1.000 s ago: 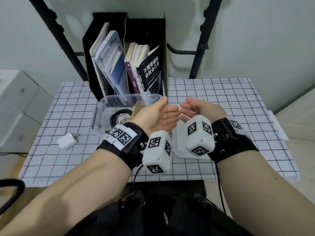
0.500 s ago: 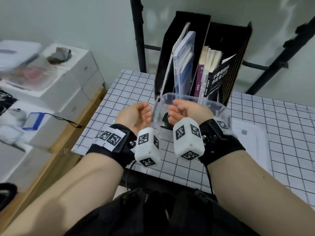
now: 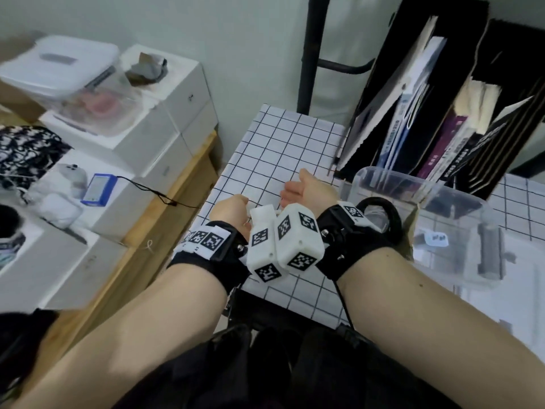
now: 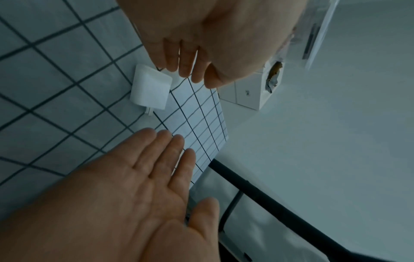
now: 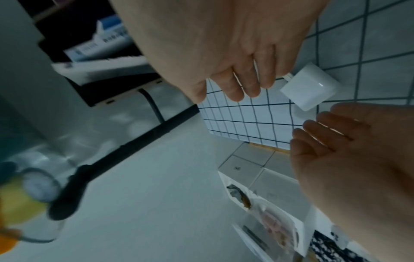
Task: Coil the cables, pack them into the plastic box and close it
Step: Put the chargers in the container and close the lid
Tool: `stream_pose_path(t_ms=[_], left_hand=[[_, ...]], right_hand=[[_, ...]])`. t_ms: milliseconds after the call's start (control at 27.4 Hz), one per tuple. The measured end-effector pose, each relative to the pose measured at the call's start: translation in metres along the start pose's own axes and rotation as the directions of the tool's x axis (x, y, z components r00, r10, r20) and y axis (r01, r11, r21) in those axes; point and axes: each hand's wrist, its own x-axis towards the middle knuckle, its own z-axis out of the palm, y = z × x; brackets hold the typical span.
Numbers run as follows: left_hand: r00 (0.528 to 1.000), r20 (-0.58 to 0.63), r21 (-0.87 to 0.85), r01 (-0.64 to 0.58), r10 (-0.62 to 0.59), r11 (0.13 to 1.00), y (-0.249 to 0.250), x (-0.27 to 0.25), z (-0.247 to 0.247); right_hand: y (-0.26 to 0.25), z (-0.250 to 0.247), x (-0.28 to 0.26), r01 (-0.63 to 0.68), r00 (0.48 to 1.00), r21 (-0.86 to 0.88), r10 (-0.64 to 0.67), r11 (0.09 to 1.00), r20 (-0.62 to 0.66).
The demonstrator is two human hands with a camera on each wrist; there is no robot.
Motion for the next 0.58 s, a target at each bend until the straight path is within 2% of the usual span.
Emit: stream_pose_path(t_ms=[109,438,584], left_hand=[[0.999,0.014,0.037,0.047,-0.047,0.998,-0.001,0.020,-0.009],[0.972,0.110,-0.034,0.214,-0.209,0.976,-0.002,0.049,-0.017],[0.965,0.133,-0.015,0.229,-0.225,0.973,-0.003,0.058,-0.019]], right_hand=[[0.006,0.008,0.017,-0.006,1.000,-0.017,0.006,1.000,0.015],[0.014,0.019,0.036,-0.076,0.993,-0.102,0.067,0.992,-0.094],[0.017,0.017,0.041,-0.097,0.991,-0.080,0.088,0.992,-0.104]])
